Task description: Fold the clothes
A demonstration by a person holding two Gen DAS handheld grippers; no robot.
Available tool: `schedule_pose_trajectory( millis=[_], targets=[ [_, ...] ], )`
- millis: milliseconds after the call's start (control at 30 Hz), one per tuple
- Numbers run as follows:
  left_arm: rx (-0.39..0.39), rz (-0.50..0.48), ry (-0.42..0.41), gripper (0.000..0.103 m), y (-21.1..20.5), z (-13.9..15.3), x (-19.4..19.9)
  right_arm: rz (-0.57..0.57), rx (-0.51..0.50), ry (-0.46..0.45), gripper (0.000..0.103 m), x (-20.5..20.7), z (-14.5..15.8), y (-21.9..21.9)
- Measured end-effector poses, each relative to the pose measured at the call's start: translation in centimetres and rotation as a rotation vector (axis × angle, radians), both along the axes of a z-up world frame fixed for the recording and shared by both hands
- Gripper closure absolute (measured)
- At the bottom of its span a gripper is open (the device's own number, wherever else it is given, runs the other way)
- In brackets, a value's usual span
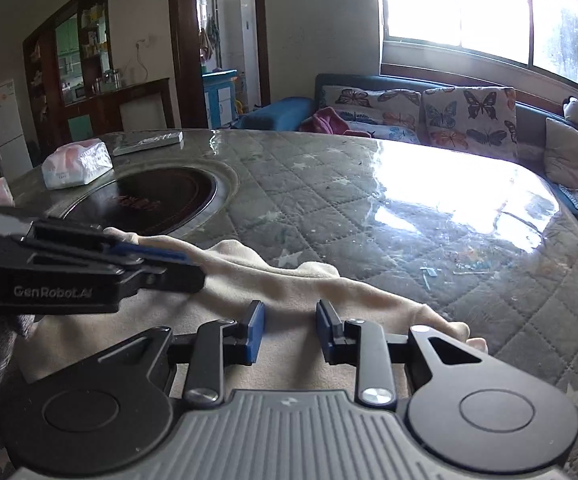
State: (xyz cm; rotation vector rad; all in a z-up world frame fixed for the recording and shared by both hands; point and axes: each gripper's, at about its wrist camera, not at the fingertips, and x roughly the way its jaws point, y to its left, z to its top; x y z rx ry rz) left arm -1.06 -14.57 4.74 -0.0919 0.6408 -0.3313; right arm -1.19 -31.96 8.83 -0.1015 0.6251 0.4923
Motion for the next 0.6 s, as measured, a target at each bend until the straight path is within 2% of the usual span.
schedule_pose_trajectory(
  millis=[233,333,600],
  targets=[
    [-0.021,0.091,-0.022,0.086,3.5,-0.5,-2.0,-0.015,-0.003,-0.001,0.072,-0.9,0.0,-0.6],
    [-0.008,0.101,-0.032,0.081,3.8,-0.5,-2.5,-0.027,0.012,-0.005,0.072,-1.8,0.2,-1.3],
    [0.027,0.127,-0.059,0.079,4.4,-0.5,-3.8,-0.049,-0.010,-0.019,0.070,-5.4,0.1,-3.3]
  ],
)
